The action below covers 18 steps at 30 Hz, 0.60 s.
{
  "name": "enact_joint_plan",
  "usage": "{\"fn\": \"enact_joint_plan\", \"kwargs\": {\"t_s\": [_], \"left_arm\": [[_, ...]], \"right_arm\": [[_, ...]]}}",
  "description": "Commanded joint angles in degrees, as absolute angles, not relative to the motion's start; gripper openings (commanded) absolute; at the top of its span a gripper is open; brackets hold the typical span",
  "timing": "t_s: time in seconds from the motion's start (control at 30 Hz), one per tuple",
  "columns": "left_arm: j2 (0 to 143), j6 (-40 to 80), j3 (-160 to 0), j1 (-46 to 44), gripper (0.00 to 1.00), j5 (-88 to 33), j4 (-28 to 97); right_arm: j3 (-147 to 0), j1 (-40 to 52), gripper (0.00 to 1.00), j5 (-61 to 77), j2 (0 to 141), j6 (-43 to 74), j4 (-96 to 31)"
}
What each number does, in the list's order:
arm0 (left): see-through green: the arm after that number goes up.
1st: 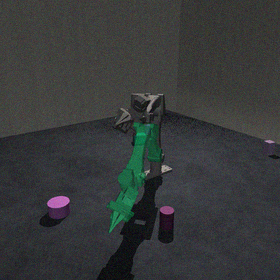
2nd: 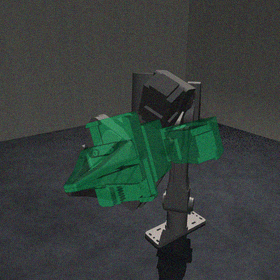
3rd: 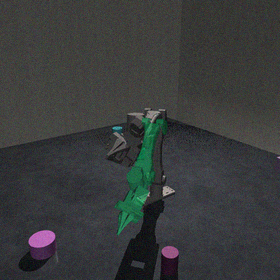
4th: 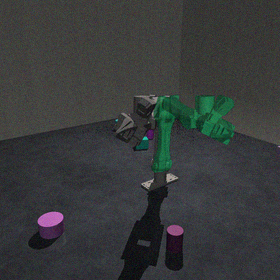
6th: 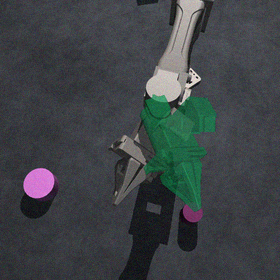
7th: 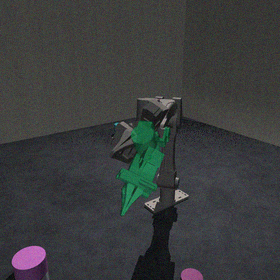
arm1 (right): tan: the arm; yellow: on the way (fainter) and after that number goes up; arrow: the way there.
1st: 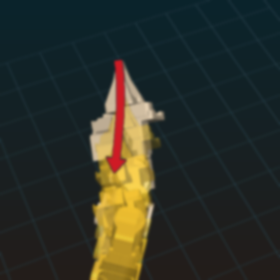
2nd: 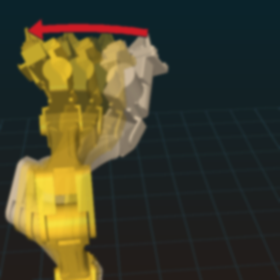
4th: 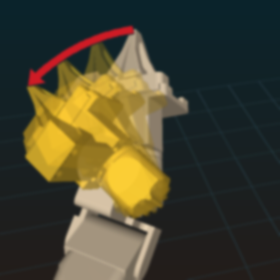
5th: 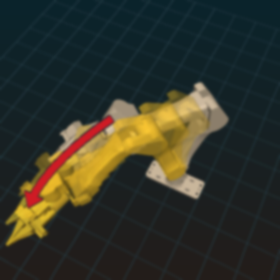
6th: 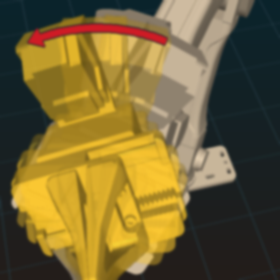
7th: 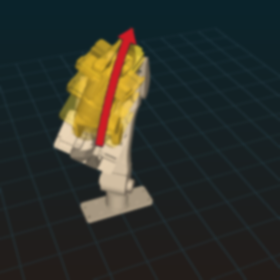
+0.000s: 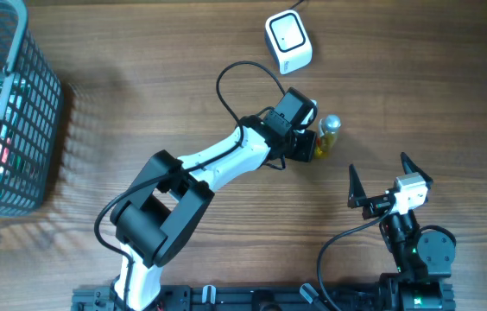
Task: Scan the item barcode
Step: 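Release the bottle and move the left gripper back to the basket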
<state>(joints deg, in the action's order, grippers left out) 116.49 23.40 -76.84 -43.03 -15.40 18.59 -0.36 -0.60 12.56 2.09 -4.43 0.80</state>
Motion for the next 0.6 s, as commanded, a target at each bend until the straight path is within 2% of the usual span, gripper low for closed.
{"fn": "enact_joint_plan", "kwargs": {"t_s": [0.0, 0.13, 0.27, 0.37, 0.47, 0.57], "left_arm": [[117.47, 24.47, -76.71, -42.57, 0.08, -16.88, 18.94], [115.37, 22.81, -76.77, -38.35, 0.07, -10.35, 21.87], [106.72, 15.94, -82.78, -27.55, 0.15, -7.79, 30.94], [99.72, 7.99, -97.21, -15.90, 0.40, -7.60, 42.83], [96.40, 6.15, -109.84, -5.23, 0.66, -7.38, 47.90], [95.07, 6.17, -116.84, 3.20, 0.72, -7.38, 49.91]], "right_arm": [[-0.30, -0.99, 1.00, 11.92, 2.04, -4.49, 0.93], [-0.30, -0.99, 1.00, 11.92, 2.04, -4.49, 0.93], [-0.30, -0.99, 1.00, 11.92, 2.04, -4.49, 0.93], [-0.30, -0.99, 1.00, 11.92, 2.04, -4.49, 0.91], [-0.30, -0.99, 1.00, 11.92, 2.04, -4.49, 0.91], [-0.30, -0.99, 1.00, 11.92, 2.04, -4.47, 0.93]]}}
